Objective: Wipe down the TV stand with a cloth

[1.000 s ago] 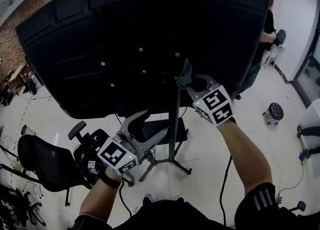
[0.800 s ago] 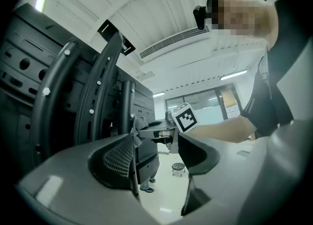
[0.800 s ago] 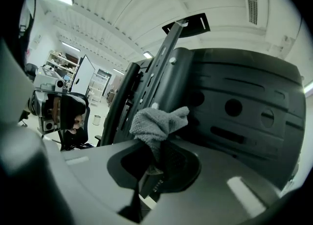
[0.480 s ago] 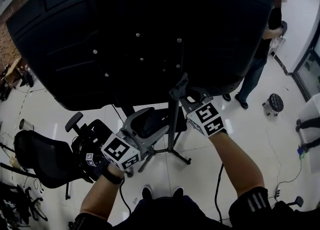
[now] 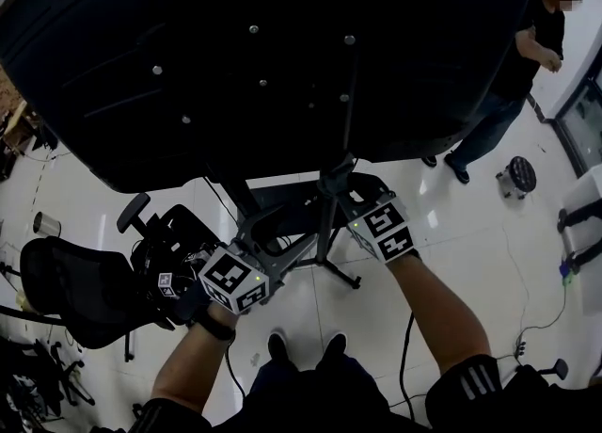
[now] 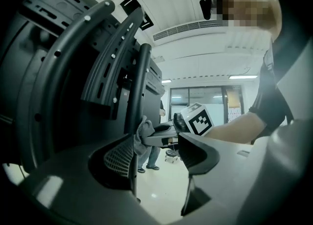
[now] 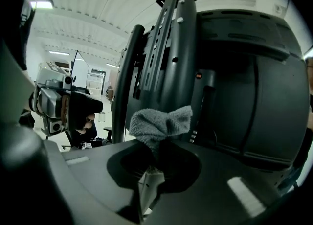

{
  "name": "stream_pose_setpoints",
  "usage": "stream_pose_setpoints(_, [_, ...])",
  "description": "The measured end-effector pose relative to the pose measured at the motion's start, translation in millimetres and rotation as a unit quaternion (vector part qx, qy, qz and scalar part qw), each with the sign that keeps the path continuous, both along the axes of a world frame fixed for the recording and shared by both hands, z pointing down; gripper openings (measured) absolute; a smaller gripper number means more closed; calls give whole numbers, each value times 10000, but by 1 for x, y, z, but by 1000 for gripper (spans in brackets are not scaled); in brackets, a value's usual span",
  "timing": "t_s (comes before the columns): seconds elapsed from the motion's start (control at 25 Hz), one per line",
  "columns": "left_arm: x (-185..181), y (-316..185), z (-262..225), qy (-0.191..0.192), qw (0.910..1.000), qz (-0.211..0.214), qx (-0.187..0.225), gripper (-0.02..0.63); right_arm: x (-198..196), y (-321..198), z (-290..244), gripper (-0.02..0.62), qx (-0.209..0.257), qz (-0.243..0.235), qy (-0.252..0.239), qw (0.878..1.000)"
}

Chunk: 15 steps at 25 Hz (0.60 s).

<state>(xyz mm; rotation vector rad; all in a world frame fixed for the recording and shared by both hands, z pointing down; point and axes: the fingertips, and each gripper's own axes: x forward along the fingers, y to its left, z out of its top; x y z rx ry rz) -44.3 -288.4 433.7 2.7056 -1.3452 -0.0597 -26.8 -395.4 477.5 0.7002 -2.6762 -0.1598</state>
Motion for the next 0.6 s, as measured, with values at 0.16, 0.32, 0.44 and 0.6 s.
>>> stream_pose_setpoints(0.16, [-3,-4,31,29,9997,3,-237,310,0,-1,43,32,-304,33,123,9995])
stream_pose_setpoints(0.32, [-3,-5,58,28,9989,5,-458,310,1,-2,86,32,-559,65,274,9980])
stream_pose_setpoints(0.44, [-4,-7,81,-14,9981,3,-615,310,3,-4,121,32,-765,95,391,9963])
stream_pose_setpoints(0.6, [-8,-9,120,-97,9968,-19,-796,310,4,-5,168,34,-1097,137,496,9926])
